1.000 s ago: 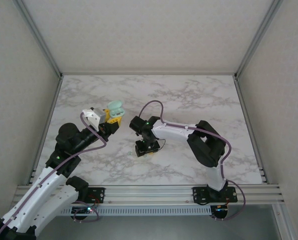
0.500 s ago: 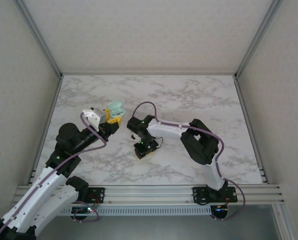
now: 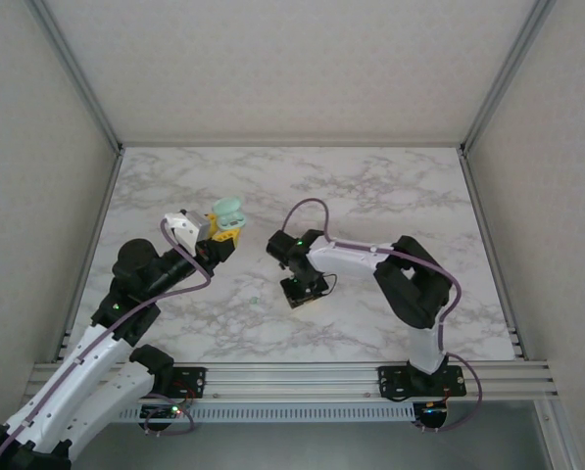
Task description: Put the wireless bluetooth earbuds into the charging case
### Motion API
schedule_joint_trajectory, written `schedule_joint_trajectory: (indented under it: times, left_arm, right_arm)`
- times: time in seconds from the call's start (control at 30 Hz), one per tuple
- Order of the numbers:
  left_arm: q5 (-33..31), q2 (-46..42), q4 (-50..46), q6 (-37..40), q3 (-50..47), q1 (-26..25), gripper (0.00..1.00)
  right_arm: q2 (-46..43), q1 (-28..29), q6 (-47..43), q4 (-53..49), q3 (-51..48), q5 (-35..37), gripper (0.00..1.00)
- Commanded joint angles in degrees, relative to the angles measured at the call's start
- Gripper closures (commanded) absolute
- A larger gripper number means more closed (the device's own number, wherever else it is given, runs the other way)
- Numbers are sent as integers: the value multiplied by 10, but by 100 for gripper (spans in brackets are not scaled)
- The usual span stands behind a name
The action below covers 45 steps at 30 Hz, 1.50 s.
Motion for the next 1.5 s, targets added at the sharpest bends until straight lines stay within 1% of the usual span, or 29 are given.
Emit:
schedule_joint_trajectory:
  times: [0.0,0.1,0.23,0.27,0.3,0.4,0.5,0.63,0.7,0.83,1.03,1.1,1.23,1.33,1.47]
  left_arm:
    - [0,2,7,-2,23,5,74]
    - [3,5,8,-3,24,4,74]
    - [3,8,10,-5,24,4,74]
    - [2,8,10,-5,24,4,74]
    - [2,9,10,-5,24,4,74]
    - [0,8,8,-6,26,4,74]
    - [-3,6,3,-6,29,4,74]
    - [-8,-1,-5,-5,29,4,74]
    - [-11,-3,-6,-4,28,4,74]
    - [-12,0,-6,-1,31,4,74]
    - [-7,8,1,-1,34,4,74]
    - [-4,10,1,-2,35,4,74]
    - [-3,10,5,-5,33,4,74]
    - [-1,11,8,-8,32,4,74]
    - [2,14,11,-10,31,4,74]
  right_arm:
    - [-50,-33,81,41,-49,17,69]
    - [-81,-51,103,64,-84,19,66]
    - [-109,-52,44,129,-93,-59,61]
    - [-106,-53,22,137,-88,-80,60]
    - [-97,-53,7,132,-76,-87,60]
    - [-54,-52,-27,100,-31,-89,60]
    - [-4,-45,-47,45,25,-72,60]
    - [36,-13,-54,-26,80,14,58]
    - [45,-2,-47,-41,85,40,58]
    - [49,11,-28,-49,74,54,58]
    - [25,14,1,-46,35,85,65]
    - [8,11,7,-43,20,86,66]
    - [-30,6,19,-33,-7,77,66]
    - [-59,-3,28,-9,-34,68,69]
    - [-64,-18,30,-13,-51,81,69]
